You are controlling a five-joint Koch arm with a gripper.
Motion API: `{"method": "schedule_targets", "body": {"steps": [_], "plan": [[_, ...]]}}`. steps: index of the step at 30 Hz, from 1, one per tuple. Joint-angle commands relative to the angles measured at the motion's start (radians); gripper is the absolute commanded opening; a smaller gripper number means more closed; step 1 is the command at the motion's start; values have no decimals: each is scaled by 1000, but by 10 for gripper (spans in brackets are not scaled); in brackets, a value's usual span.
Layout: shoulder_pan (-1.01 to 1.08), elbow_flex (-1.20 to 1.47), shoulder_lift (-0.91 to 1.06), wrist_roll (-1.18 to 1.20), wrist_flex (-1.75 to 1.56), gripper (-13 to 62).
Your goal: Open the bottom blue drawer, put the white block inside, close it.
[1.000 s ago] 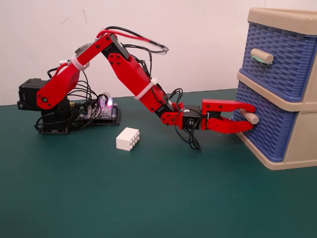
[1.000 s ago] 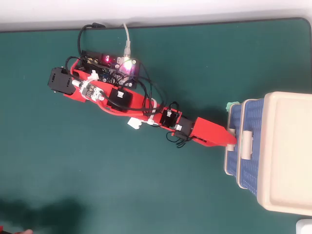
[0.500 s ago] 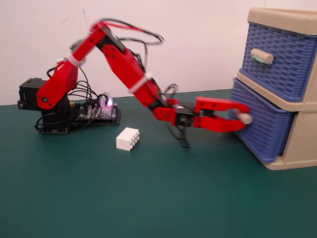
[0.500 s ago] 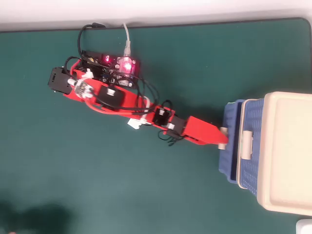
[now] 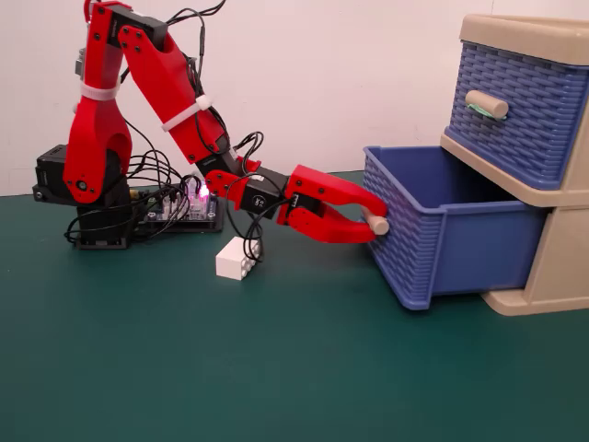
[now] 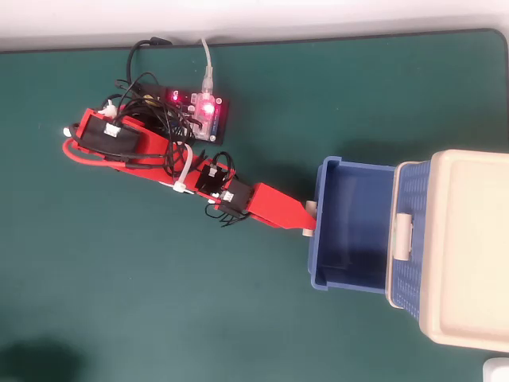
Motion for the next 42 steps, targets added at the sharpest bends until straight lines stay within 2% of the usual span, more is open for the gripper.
{"method": "schedule_targets", "body": {"steps": [1, 2, 3, 4, 8, 11, 15, 18, 21, 24, 33, 42], "plan": [[-6, 6, 63, 15, -9, 104], [0, 3, 78, 11, -9, 221], [5, 2, 89, 11, -12, 301], [5, 3, 101, 11, -15, 341], [5, 64, 262, 12, 21, 349], [9, 115, 462, 14, 195, 348], [77, 75, 772, 12, 816, 344], [167, -114, 894, 6, 1391, 343], [207, -336, 824, 0, 1838, 343], [206, -442, 695, 3, 2031, 343], [202, -466, 402, 15, 2034, 342], [152, -463, 288, 20, 1960, 342]]}}
